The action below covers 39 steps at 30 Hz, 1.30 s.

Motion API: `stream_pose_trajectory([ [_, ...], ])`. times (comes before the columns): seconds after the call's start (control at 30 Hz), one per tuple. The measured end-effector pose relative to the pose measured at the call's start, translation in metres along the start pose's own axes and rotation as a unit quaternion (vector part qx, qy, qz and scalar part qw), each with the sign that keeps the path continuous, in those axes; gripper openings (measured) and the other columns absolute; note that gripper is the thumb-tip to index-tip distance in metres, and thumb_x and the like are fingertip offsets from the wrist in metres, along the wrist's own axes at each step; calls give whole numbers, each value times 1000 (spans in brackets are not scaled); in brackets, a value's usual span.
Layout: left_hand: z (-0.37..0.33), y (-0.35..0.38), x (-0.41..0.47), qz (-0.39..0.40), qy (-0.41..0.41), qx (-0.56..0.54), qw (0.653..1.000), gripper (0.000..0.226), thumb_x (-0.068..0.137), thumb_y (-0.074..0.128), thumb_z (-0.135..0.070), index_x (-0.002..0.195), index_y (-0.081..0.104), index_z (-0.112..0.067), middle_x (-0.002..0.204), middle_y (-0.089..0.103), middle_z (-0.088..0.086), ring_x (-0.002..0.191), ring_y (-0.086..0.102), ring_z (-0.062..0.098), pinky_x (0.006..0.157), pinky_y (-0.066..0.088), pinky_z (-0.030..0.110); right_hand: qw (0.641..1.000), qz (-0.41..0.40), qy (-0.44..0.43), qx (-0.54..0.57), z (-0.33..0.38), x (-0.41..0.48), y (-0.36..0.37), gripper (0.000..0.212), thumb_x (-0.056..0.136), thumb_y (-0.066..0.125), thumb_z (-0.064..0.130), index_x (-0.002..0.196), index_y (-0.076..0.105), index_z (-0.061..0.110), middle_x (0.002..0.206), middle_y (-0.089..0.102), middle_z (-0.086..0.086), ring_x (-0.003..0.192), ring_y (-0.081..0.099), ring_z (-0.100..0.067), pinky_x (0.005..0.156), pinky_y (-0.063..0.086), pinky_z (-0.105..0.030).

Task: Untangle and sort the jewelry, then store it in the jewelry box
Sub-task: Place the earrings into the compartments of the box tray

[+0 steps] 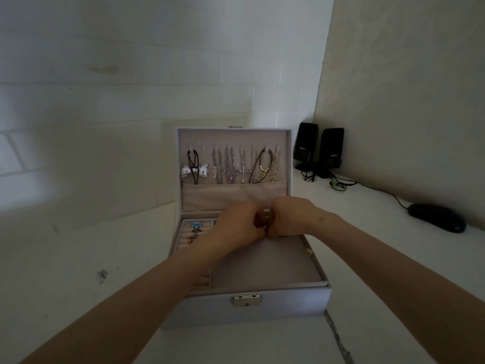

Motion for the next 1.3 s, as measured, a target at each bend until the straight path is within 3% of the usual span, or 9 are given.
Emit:
stream_pose_trajectory([
  [0.33,-1,-2,-2,-4,16,1,1000,20,80,66,-21,99,67,-16,104,67,4,99,60,21,81,49,32,999,-28,1,22,-13,2,-6,20,80,66,25,90,71,8,87,67,-5,83,61,-22,70,51,-32],
  [0.5,-2,-7,-4,-11,36,-24,999,15,83,68,-27,95,69,-18,100,68,-2,94,60,13,78,47,26,967,-59,23,246,-30,-6,-21,12,82,70,16,88,75,7,89,71,-8,77,61,-12,74,54,-32],
  [0.6,-1,-15,-8,-34,-18,-231,972,20,83,70,-18,100,61,-15,101,66,3,93,61,15,83,51,29,914,-64,41,399,-29,-17,-24,15,82,71,19,90,74,7,65,57,-3,55,43,-7,47,39,-20],
  [0.7,-1,-20,-16,-18,-74,-445,892,21,85,66,-7,104,57,-5,90,69,10,79,68,16,73,56,27,890,-50,51,451,-23,-20,-19,15,84,69,21,92,73,9,68,57,-2,61,47,-9,57,39,-22],
  [0.8,2,-31,-25,-55,-69,-495,864,7,85,63,3,92,61,6,68,66,9,56,64,8,56,54,17,852,-35,51,519,-14,-22,-14,19,83,70,20,95,71,4,63,51,-3,56,44,-10,54,37,-23],
  [0.93,17,-47,-39,-73,-75,-457,883,4,86,60,4,87,64,3,67,66,7,55,63,7,53,52,15,819,28,25,573,5,-26,-8,21,89,59,15,108,66,6,66,46,-2,58,38,-11,57,31,-26],
  [1.07,35,-59,-56,-32,-64,-341,937,8,86,63,-3,88,71,-6,69,69,1,61,64,3,60,52,15,794,68,-2,604,17,-31,-4,29,96,40,-3,101,67,3,74,60,-3,65,50,-9,63,43,-21],
  [1.13,43,-56,-63,1,-74,-316,946,10,84,66,-4,85,73,-12,69,70,0,62,63,2,63,53,15,820,45,-19,570,24,-33,-3,26,95,44,-5,95,68,4,75,64,-4,65,59,-8,64,50,-17],
  [1.3,53,-49,-68,39,-87,-329,939,8,80,69,3,82,66,-4,72,67,10,60,63,5,58,51,15,813,-22,-16,581,36,-31,5,19,76,67,-14,80,68,5,69,66,-10,60,69,-18,60,58,-26],
])
Point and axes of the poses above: each hand's wrist, its own x-axis towards the middle knuckle, its own y-axis out of the palm, z = x × y, the point moved 5 cm from there along x, towards the middle knuckle
